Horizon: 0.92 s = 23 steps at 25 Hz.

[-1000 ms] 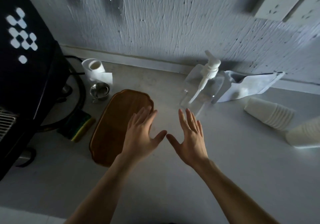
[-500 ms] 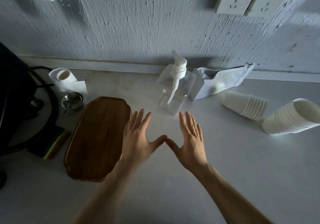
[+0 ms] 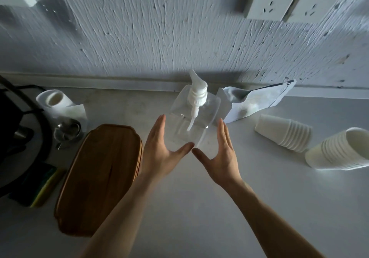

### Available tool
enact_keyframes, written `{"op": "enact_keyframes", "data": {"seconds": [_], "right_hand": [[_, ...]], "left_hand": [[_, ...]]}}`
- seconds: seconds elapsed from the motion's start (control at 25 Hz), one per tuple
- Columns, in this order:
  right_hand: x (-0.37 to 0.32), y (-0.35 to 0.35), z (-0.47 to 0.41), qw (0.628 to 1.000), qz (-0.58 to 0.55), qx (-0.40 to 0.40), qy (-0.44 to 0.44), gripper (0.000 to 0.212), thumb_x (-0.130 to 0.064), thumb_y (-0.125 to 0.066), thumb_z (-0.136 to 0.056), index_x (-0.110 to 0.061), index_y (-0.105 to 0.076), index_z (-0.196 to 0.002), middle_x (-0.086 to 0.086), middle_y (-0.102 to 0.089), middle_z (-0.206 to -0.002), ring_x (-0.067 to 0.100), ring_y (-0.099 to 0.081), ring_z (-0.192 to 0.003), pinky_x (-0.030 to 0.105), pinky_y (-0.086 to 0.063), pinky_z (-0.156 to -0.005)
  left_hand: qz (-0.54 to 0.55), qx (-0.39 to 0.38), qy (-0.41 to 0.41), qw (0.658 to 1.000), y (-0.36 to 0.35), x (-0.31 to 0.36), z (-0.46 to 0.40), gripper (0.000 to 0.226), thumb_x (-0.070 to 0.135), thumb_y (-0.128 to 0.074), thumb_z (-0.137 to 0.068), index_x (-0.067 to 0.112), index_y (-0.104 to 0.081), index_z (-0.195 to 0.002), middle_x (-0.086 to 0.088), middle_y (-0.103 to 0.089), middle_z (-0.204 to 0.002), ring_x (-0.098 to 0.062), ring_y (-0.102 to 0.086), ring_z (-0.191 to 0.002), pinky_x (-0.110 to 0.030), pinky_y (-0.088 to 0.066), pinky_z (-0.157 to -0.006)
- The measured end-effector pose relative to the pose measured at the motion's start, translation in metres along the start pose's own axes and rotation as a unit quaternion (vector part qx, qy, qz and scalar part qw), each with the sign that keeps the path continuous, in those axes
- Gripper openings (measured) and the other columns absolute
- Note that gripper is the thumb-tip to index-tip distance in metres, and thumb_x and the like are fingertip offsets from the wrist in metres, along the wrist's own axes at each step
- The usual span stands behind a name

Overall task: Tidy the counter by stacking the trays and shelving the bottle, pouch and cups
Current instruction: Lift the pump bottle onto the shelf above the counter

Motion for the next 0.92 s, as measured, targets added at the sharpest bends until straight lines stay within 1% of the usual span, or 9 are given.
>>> {"op": "enact_keyframes", "data": {"seconds": [0.12, 0.24, 0.32, 0.4, 0.44, 0.52, 0.64, 0.76, 0.92], "right_hand": [[-0.001, -0.005, -0.015, 1.000, -0.020, -0.007, 0.003, 0.111, -0.052, -0.077, -0.078, -0.024, -0.005, -0.158, -0.008, -0.013, -0.167, 0.008, -0.013, -0.152, 0.020, -0.021, -0.114], [-0.004, -0.008, -0.021, 0.998, -0.056, -0.008, 0.010, 0.107, -0.051, -0.075, -0.081, -0.028, -0.005, -0.158, -0.008, -0.018, -0.166, 0.010, -0.021, -0.151, 0.030, -0.029, -0.118], [-0.006, -0.006, -0.021, 0.998, -0.056, -0.003, 0.015, 0.104, -0.048, -0.074, -0.083, -0.027, -0.005, -0.158, -0.005, -0.021, -0.165, 0.011, -0.023, -0.150, 0.033, -0.031, -0.118], [-0.010, -0.001, -0.019, 0.998, -0.053, 0.005, 0.028, 0.103, -0.044, -0.074, -0.084, -0.025, -0.005, -0.158, -0.005, -0.024, -0.164, 0.012, -0.024, -0.150, 0.029, -0.031, -0.117], [-0.014, 0.001, -0.019, 0.998, -0.056, 0.012, 0.037, 0.103, -0.041, -0.075, -0.084, -0.024, -0.005, -0.157, -0.011, -0.027, -0.162, 0.011, -0.025, -0.150, 0.023, -0.030, -0.116], [-0.026, 0.009, -0.016, 0.995, -0.072, 0.027, 0.061, 0.102, -0.036, -0.078, -0.083, -0.019, -0.010, -0.158, -0.036, -0.027, -0.148, 0.007, -0.028, -0.147, 0.007, -0.026, -0.109], [-0.041, 0.021, -0.007, 0.991, -0.090, 0.039, 0.091, 0.103, -0.036, -0.080, -0.081, -0.017, -0.014, -0.158, -0.055, -0.020, -0.131, 0.004, -0.032, -0.145, 0.000, -0.025, -0.104], [-0.059, 0.038, 0.009, 0.988, -0.095, 0.051, 0.112, 0.104, -0.040, -0.080, -0.080, -0.020, -0.014, -0.159, -0.044, -0.023, -0.144, -0.008, -0.037, -0.137, 0.009, -0.033, -0.105], [-0.083, 0.062, 0.030, 0.983, -0.107, 0.071, 0.129, 0.106, -0.039, -0.080, -0.079, -0.024, -0.012, -0.158, -0.013, -0.033, -0.159, 0.000, -0.049, -0.131, 0.027, -0.044, -0.108]], "left_hand": [[0.031, -0.012, 0.003, 0.999, -0.006, 0.001, -0.018, 0.113, 0.071, -0.076, -0.066, 0.027, -0.025, -0.156, 0.003, -0.036, -0.161, -0.009, -0.032, -0.145, -0.017, -0.026, -0.106], [0.044, -0.033, -0.017, 0.998, -0.013, 0.009, -0.026, 0.109, 0.077, -0.069, -0.063, 0.023, -0.034, -0.152, 0.004, -0.048, -0.153, 0.002, -0.036, -0.131, -0.001, -0.024, -0.095], [0.060, -0.025, -0.025, 0.998, -0.013, 0.012, -0.024, 0.107, 0.081, -0.065, -0.063, 0.023, -0.039, -0.148, 0.012, -0.053, -0.143, 0.008, -0.039, -0.125, 0.006, -0.028, -0.090], [0.082, -0.010, -0.029, 0.996, -0.009, 0.014, -0.017, 0.105, 0.083, -0.065, -0.063, 0.025, -0.042, -0.146, 0.021, -0.050, -0.134, 0.012, -0.039, -0.122, 0.009, -0.030, -0.089], [0.093, -0.005, -0.028, 0.995, -0.007, 0.015, -0.014, 0.103, 0.082, -0.067, -0.063, 0.027, -0.041, -0.146, 0.026, -0.048, -0.133, 0.010, -0.041, -0.122, 0.007, -0.030, -0.090], [0.103, 0.007, -0.033, 0.994, 0.001, 0.019, -0.009, 0.098, 0.076, -0.073, -0.064, 0.031, -0.042, -0.145, 0.034, -0.048, -0.132, 0.004, -0.048, -0.124, 0.002, -0.032, -0.095], [0.092, 0.023, -0.055, 0.994, 0.016, 0.030, -0.001, 0.100, 0.071, -0.075, -0.065, 0.022, -0.043, -0.147, 0.012, -0.058, -0.141, -0.009, -0.056, -0.128, -0.009, -0.040, -0.099], [0.089, 0.043, -0.091, 0.991, 0.036, 0.051, 0.012, 0.101, 0.069, -0.077, -0.067, 0.021, -0.042, -0.149, 0.003, -0.059, -0.142, -0.008, -0.058, -0.126, -0.009, -0.044, -0.099], [0.101, 0.073, -0.147, 0.981, 0.056, 0.083, 0.031, 0.092, 0.062, -0.082, -0.069, 0.027, -0.045, -0.145, 0.011, -0.063, -0.132, -0.003, -0.061, -0.119, -0.016, -0.049, -0.099]]}}
Point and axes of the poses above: each hand's wrist, its own z-axis away from the middle knuckle, its own y-axis out of the back of the hand, x = y × z, the point moved 10 cm from there along -z, towards the middle knuckle
